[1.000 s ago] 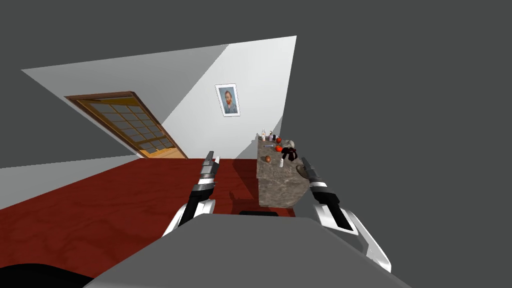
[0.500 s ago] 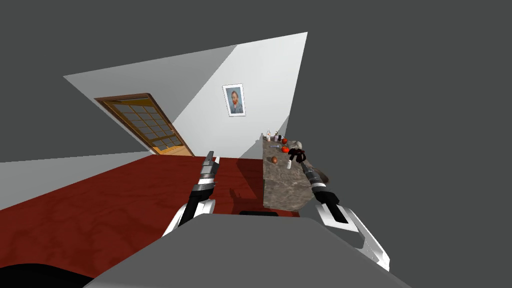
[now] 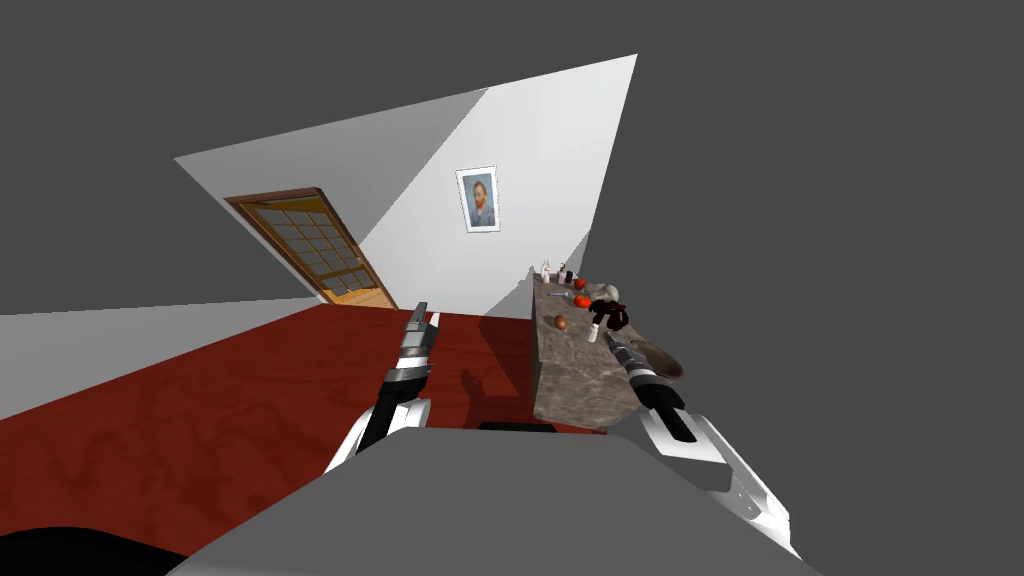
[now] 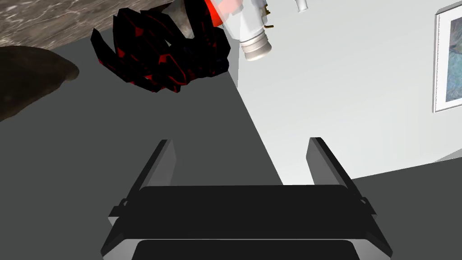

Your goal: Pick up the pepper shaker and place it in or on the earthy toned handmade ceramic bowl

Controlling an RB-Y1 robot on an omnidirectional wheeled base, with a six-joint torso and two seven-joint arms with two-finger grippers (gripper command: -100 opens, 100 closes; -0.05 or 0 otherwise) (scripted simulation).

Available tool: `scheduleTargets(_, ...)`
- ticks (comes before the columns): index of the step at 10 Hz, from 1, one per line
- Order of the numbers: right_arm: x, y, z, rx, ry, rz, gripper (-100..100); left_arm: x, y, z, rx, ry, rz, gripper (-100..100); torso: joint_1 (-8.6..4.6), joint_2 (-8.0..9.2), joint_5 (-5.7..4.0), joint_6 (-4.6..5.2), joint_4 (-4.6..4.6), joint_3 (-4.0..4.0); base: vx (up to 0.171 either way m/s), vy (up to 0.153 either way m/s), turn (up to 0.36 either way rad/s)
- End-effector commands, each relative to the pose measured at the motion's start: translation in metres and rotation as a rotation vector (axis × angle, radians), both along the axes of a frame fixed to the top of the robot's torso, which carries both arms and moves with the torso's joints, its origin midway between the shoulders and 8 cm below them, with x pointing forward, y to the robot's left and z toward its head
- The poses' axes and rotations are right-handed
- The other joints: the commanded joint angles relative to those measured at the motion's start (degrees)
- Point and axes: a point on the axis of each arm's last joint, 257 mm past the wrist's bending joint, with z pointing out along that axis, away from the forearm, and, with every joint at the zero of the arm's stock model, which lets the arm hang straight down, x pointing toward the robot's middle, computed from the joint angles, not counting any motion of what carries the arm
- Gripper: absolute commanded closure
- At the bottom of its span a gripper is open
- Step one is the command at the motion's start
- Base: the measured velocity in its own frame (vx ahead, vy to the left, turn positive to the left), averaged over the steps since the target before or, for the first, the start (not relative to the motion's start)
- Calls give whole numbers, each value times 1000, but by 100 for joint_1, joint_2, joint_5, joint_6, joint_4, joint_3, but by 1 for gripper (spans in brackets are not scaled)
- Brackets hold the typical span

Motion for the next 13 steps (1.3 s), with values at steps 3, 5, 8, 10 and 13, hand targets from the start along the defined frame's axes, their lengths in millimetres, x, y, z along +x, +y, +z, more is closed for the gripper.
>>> scheduleTargets(3, 0, -23, -27, -125, 102, -11, -100, 0, 0, 0, 0, 0, 0, 0, -5, -2, -2, -1, 0, -1, 30, 48, 70)
scheduleTargets(5, 0, -35, -39, -197, 155, -10, -100, 0, 0, 0, 0, 0, 0, 0, -3, -6, -1, -1, -1, -4, 43, 55, 65)
scheduleTargets(8, 1, -50, -53, -292, 221, 0, -100, 0, 0, 0, 0, 0, 0, 0, -7, -8, -2, -1, -2, -4, 43, 44, 57)
scheduleTargets(10, 1, -57, -59, -342, 253, 10, -100, 0, 0, 0, 0, 0, 0, 0, -9, -5, -2, 0, -1, -3, 37, 30, 29)
scheduleTargets(13, 1, -63, -65, -388, 281, 24, -100, 0, 0, 0, 0, 0, 0, 0, -18, -6, -4, 1, -2, -4, 32, 11, 18)
